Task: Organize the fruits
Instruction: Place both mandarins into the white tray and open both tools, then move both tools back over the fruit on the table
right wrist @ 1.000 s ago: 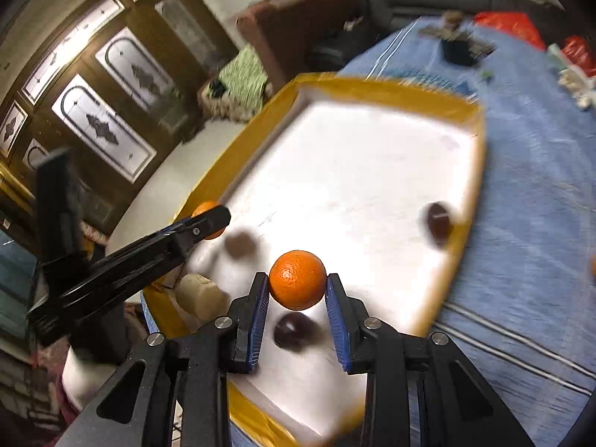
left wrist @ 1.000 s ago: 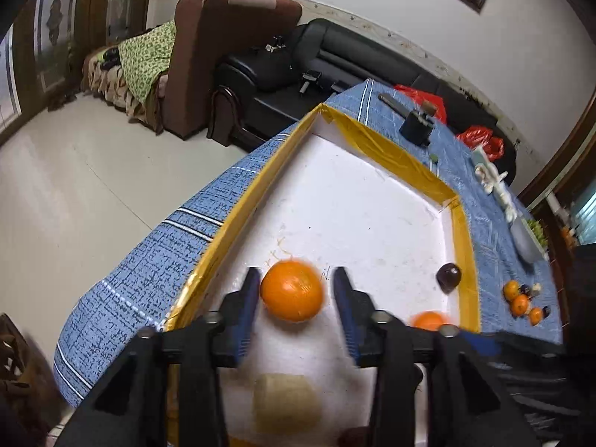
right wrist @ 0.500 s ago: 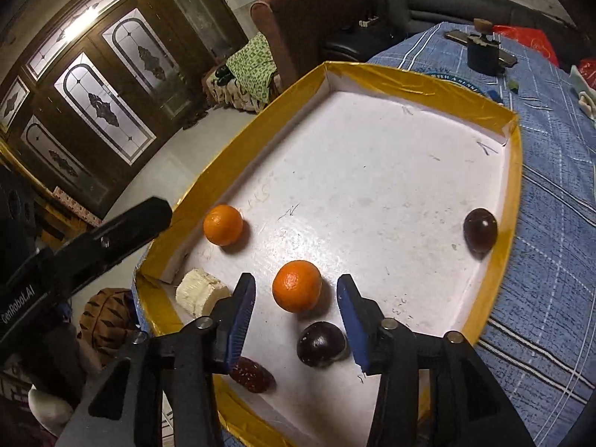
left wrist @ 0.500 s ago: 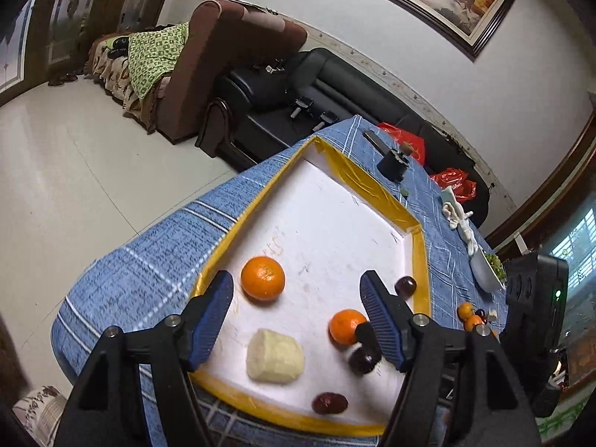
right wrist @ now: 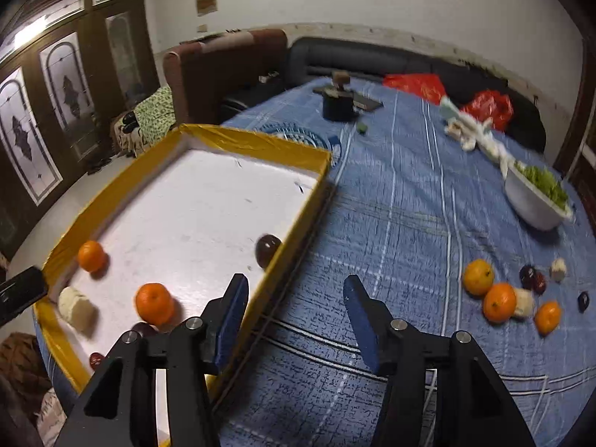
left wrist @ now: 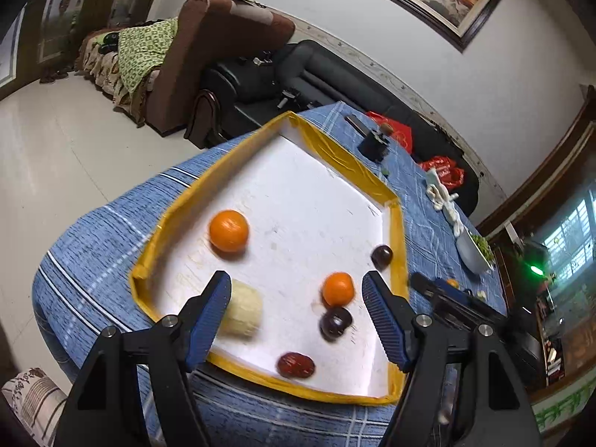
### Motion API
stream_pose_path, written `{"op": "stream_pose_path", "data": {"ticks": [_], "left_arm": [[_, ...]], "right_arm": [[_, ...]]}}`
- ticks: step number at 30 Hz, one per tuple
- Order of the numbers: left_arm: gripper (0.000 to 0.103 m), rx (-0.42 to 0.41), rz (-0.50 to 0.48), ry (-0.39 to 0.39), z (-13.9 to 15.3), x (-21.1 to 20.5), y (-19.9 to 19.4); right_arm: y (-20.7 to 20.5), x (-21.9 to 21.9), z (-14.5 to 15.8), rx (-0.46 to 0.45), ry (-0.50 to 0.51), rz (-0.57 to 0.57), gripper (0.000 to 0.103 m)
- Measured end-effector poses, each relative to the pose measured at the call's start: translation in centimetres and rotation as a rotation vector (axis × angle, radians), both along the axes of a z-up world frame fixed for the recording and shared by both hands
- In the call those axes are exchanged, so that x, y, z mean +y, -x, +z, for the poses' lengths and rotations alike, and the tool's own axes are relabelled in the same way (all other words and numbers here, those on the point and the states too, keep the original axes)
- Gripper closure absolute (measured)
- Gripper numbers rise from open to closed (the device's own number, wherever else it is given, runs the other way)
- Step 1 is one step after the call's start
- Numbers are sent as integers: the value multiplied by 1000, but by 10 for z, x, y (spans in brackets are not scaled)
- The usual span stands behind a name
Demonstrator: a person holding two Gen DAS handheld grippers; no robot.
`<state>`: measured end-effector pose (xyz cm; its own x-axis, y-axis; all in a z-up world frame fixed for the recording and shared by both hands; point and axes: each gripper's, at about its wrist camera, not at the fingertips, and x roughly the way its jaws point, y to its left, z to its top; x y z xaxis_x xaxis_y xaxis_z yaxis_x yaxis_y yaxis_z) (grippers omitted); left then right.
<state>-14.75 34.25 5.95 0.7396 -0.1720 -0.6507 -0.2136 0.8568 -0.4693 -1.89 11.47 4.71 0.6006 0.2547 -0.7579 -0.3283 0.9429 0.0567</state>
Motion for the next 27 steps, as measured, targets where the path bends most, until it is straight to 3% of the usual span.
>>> {"op": "stream_pose_path", "data": {"ticks": [3,6,8,9,13,20,24,27], "left_arm": [[31,6,-15,-16,0,-10,1],[31,12,-19,-28,1,-13,2],[31,11,-14,-31,2,-12,5],[31,9,-10,-30,2,-10,7],[30,5,2,-25,-2,-6,8],[30,15,-33,-22,-3,-14,1],[30,-21,-51,-71,30,-24,3],[23,-181,-105,-102,76,-37,19]], "right_arm": [[-8,-1,-4,31,-33,4,43],[-24,6,-10,81,-51,12,56],[-31,5,-11,129,-127,36,89],[-32,3,-10,149,-158,37,90],[-14,0,-7,113,-104,-8,91],[-2,-31,-9,123,-111,-66,87],[-9,-40,-1,125,-165,-16,86],[-1,-64,26,57,-180,-16,85]]}}
